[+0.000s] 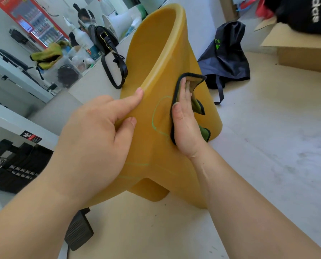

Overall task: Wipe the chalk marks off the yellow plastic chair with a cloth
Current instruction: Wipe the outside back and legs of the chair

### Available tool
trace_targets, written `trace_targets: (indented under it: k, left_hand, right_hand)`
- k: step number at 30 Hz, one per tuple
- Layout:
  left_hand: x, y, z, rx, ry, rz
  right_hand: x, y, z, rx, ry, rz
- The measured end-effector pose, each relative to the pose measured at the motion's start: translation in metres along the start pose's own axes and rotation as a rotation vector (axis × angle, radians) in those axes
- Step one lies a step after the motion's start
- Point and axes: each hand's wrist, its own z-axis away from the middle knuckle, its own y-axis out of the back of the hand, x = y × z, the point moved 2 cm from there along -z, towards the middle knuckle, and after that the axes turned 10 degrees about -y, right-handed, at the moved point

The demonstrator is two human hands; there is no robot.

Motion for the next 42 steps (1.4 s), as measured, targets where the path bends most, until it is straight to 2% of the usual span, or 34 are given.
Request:
trace_targets:
  k: [5,9,13,17,19,23,27,29,31,35,38,40,42]
  left_hand:
    - [-0.004,0.003,0.0,-0.018,-0.044,0.015]
    - [-0.004,0.01,0.008,-0.009,-0.08,0.062]
    - [-0.002,0.013,0.015,-0.012,-0.102,0.091]
    - [0.004,0.012,0.017,-0.004,-0.092,0.021]
    - [0.007,0.009,0.017,0.037,-0.077,0.021]
    - [0.008,0.002,0.019,0.094,-0.04,0.051]
    - [0.012,0.0,0.024,0.11,-0.091,-0.087]
    - [0.014,-0.004,0.025,0.123,-0.103,-0.151]
    - [0.015,-0.006,0.025,0.133,-0.08,-0.167]
    - [0.016,-0.007,0.031,0.158,-0.053,-0.211]
    - [0.018,-0.009,0.032,0.182,-0.024,-0.2]
    - [0.019,-0.011,0.033,0.187,-0.007,-0.207]
    - [0.02,-0.014,0.035,0.2,0.009,-0.246]
  right_hand:
    - [-0.003,-0.005,0.017,0.016,0.004,0.017]
    - [-0.015,-0.003,0.045,-0.02,-0.162,-0.043]
    - [-0.018,-0.001,0.071,-0.082,-0.199,0.013]
    - [-0.005,-0.004,0.079,-0.015,-0.072,0.066]
    - [0.012,-0.005,0.084,0.031,-0.069,0.088]
    - [0.058,-0.005,0.099,0.17,-0.17,0.227]
    - [0.077,0.002,0.102,0.241,-0.382,0.171]
    - [0.065,-0.002,0.103,0.227,-0.496,0.167]
    - [0.039,-0.017,0.109,0.175,-0.501,0.179]
    - [-0.01,-0.049,0.133,0.026,-0.214,0.196]
    - [0.002,-0.048,0.144,0.006,-0.147,0.179]
    - [0.036,-0.039,0.15,0.007,-0.202,0.245]
    - [0.079,-0.024,0.157,-0.004,-0.399,0.276]
